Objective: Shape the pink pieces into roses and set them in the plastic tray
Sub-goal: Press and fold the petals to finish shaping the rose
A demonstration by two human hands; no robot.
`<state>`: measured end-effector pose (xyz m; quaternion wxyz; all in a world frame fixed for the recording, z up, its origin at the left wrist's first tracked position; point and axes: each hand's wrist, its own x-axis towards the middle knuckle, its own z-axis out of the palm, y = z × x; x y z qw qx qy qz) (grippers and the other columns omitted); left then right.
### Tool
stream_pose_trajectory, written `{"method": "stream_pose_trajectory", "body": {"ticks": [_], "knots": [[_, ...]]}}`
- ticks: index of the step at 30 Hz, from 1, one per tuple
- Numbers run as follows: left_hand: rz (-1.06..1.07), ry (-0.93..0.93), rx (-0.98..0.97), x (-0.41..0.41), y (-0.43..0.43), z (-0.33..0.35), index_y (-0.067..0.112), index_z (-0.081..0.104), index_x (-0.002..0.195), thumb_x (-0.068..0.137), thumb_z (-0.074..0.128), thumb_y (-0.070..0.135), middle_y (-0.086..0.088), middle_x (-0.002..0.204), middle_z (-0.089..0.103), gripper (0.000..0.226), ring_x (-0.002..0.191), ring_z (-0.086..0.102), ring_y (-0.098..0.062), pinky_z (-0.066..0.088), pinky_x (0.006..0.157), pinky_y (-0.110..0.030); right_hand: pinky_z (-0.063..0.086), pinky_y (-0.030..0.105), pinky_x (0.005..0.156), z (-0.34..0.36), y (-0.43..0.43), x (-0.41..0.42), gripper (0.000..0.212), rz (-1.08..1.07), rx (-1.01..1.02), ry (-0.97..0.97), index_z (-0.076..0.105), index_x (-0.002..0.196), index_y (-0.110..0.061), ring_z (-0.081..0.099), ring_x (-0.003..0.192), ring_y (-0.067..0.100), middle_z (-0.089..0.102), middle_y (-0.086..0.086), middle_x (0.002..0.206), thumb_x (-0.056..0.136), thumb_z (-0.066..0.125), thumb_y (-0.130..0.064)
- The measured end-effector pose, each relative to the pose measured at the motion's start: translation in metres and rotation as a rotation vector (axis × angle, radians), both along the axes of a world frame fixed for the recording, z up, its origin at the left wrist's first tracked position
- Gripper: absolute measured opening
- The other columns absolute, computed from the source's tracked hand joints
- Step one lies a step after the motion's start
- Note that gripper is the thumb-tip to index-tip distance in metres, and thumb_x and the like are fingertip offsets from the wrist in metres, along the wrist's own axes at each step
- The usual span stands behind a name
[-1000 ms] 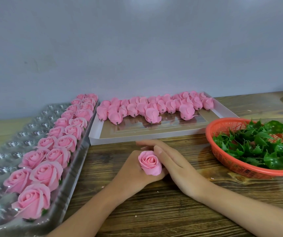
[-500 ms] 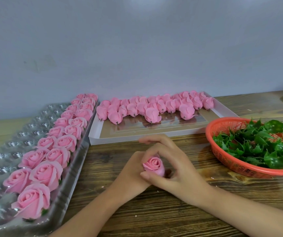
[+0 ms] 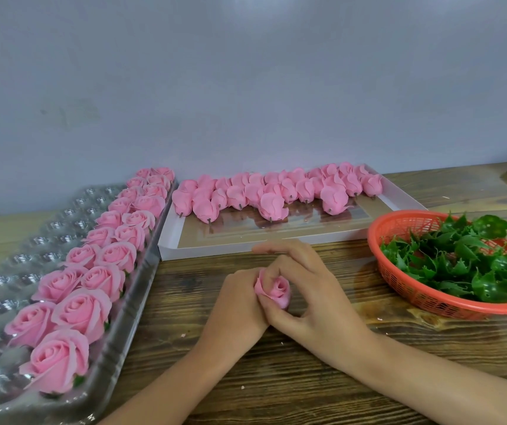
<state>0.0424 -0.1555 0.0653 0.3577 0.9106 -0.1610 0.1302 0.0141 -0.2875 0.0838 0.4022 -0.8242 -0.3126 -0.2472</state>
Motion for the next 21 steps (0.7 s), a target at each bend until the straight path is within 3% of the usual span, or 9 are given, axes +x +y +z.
{"method": "stream_pose_trajectory", "body": {"ticks": [2,5,8,12,16,19,21], "knots": [[-0.039,-0.006,0.042,0.001,0.001,0.000,0.036,0.037,0.059,0.085,0.059,0.008,0.017,0.058,0.044,0.044,0.062,0.047,0.019,0.032,0.067,0.004,0.040,0.022,0.098,0.002,0.000,-0.001,0.015,-0.022,-0.048,-0.069,0.058,0.082,-0.014,0.051,0.116,0.006,0.058,-0.003,0.126,0.083,0.072,-0.010],[-0.107,0.042,-0.117,-0.003,0.008,0.001,0.041,0.044,0.058,0.076,0.059,-0.008,0.027,0.053,0.054,0.055,0.054,0.050,0.016,0.036,0.053,0.000,0.045,0.031,0.091,0.005,0.000,-0.002,0.016,-0.055,-0.176,-0.242,0.059,0.077,-0.010,0.057,0.109,0.016,0.061,0.002,0.128,0.082,0.074,-0.008],[-0.113,0.067,-0.163,-0.003,0.010,-0.002,0.043,0.047,0.056,0.074,0.058,-0.011,0.029,0.053,0.054,0.058,0.052,0.051,0.014,0.037,0.052,-0.001,0.044,0.033,0.092,0.005,0.000,-0.002,0.014,-0.067,-0.238,-0.281,0.061,0.078,-0.011,0.057,0.111,0.020,0.061,0.002,0.130,0.083,0.074,-0.010],[-0.123,-0.001,0.002,-0.005,0.006,0.004,0.035,0.042,0.056,0.083,0.058,0.018,0.012,0.057,0.054,0.036,0.067,0.048,0.023,0.035,0.064,0.002,0.043,0.033,0.095,0.006,-0.001,-0.002,0.015,-0.084,-0.140,-0.123,0.057,0.081,-0.016,0.050,0.117,0.009,0.055,-0.003,0.131,0.089,0.068,-0.023],[-0.162,0.009,-0.011,-0.013,0.004,0.012,0.036,0.047,0.054,0.072,0.044,0.039,0.036,0.076,0.057,0.018,0.073,0.055,0.013,0.038,0.064,-0.002,0.042,0.033,0.098,0.005,0.001,-0.003,0.014,-0.082,-0.141,-0.066,0.051,0.080,-0.017,0.043,0.130,0.003,0.056,-0.003,0.125,0.087,0.063,-0.021],[-0.164,-0.006,0.006,-0.014,0.005,0.014,0.038,0.044,0.056,0.073,0.042,0.039,0.047,0.078,0.051,0.017,0.077,0.051,0.019,0.035,0.069,0.003,0.043,0.035,0.098,0.009,0.000,-0.003,0.016,-0.120,-0.197,-0.079,0.051,0.079,-0.015,0.045,0.132,0.008,0.058,-0.002,0.124,0.085,0.067,-0.016],[-0.141,-0.029,0.024,-0.012,0.004,0.012,0.036,0.040,0.054,0.071,0.040,0.038,0.048,0.072,0.050,0.018,0.075,0.047,0.025,0.032,0.069,0.004,0.043,0.036,0.097,0.015,0.000,-0.004,0.016,-0.124,-0.245,-0.157,0.054,0.079,-0.013,0.054,0.123,0.018,0.060,0.003,0.129,0.082,0.070,-0.011]]}}
